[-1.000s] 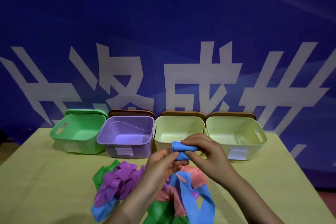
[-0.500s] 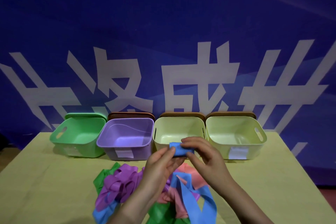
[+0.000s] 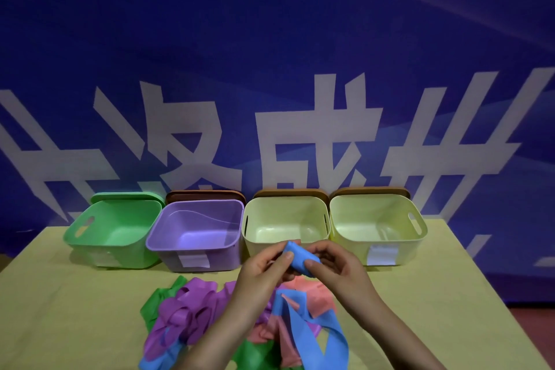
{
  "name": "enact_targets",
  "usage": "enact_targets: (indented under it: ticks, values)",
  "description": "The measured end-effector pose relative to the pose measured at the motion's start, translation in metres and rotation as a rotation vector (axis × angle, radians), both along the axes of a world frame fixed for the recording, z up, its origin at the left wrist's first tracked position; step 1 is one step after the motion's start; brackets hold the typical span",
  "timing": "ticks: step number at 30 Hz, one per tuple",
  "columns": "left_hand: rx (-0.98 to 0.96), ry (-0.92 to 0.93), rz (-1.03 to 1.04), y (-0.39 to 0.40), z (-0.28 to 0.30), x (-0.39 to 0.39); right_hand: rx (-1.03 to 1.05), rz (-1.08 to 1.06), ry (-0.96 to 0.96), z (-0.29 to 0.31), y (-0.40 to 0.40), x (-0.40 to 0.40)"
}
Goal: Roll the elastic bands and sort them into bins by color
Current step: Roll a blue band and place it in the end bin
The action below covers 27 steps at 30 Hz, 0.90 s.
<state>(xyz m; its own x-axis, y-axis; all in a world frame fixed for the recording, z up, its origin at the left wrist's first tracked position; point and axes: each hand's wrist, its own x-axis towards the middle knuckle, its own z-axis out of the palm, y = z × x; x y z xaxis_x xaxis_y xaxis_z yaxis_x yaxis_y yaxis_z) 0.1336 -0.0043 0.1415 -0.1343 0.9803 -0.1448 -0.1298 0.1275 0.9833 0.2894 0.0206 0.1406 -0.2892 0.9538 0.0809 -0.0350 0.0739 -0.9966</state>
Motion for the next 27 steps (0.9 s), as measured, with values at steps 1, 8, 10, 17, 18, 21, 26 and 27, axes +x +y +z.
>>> enact_targets:
  ticks: [1,8,10,17,18,21,26,27]
  values:
    - [0.006,-0.033,0.004,0.001,0.001,0.002,-0.007,-0.012,0.01,-0.001,0.0,0.001]
    - [-0.017,-0.148,0.048,-0.002,0.003,0.013,-0.064,-0.144,0.187,-0.002,-0.004,-0.006]
    - [-0.019,-0.11,0.043,-0.003,0.001,0.014,-0.095,-0.152,0.197,-0.005,-0.006,-0.008]
    - [0.031,-0.075,0.03,-0.001,0.0,0.011,-0.11,-0.128,0.157,-0.005,-0.004,-0.009]
    - [0.036,-0.074,0.021,-0.001,0.001,0.011,-0.109,-0.132,0.154,-0.005,-0.003,-0.008]
    - [0.01,-0.063,0.032,0.002,0.005,0.013,-0.106,-0.141,0.15,-0.005,0.002,-0.008]
    - [0.046,0.031,-0.008,0.008,0.014,0.015,-0.093,-0.118,0.146,-0.004,0.01,-0.005]
    - [0.069,0.071,-0.021,0.011,0.014,0.016,-0.075,-0.108,0.125,-0.004,0.012,-0.004]
